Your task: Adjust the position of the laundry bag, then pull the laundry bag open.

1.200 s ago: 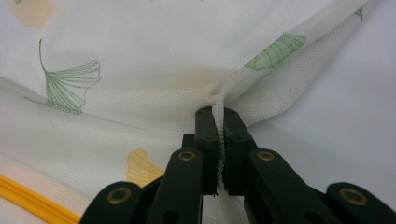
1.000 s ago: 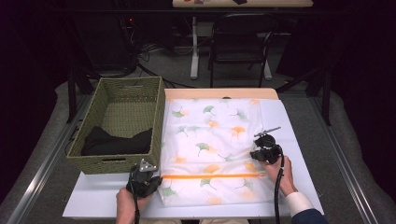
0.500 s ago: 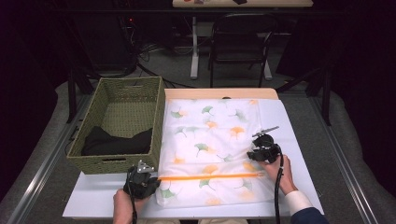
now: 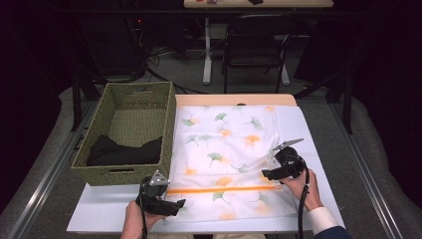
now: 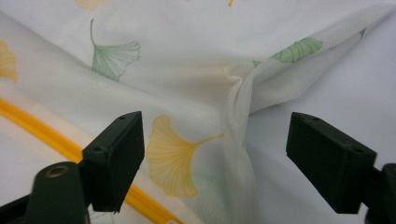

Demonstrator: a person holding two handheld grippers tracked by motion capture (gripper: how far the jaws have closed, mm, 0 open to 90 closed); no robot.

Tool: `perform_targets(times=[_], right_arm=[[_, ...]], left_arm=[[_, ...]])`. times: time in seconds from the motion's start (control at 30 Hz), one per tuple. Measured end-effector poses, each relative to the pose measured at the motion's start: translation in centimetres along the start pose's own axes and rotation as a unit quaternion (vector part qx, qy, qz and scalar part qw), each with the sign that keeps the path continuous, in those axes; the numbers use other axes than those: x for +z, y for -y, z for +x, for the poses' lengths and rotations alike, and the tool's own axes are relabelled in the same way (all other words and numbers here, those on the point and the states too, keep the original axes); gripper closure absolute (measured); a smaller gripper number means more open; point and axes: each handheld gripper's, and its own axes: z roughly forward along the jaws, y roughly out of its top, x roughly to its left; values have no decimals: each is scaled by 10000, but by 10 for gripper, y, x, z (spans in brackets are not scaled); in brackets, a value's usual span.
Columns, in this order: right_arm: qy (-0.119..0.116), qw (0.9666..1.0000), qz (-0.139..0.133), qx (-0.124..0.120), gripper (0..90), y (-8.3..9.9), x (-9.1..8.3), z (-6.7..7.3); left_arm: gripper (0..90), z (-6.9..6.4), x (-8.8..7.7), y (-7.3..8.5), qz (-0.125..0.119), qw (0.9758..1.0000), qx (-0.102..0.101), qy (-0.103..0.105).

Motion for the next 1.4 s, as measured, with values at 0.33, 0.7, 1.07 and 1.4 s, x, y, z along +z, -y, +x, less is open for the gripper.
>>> perform_targets(times=[0.33,0.7,1.07,1.4], right_arm=[[-71,9999,129,50,47,23,-21,-2],[-168,9995,240,113,0,35,-26,-3],[-289,9992,259,105,106,59,-39,-2],[-256,9992,85,288,318,65,-44,-12]], left_arm=[[99,-11,9,-7,250,9992,288,102],[81,-14,11,-9,266,9989,335,175],[46,-26,26,-26,354,9963,720,305],[59,-30,34,-32,389,9951,856,308]])
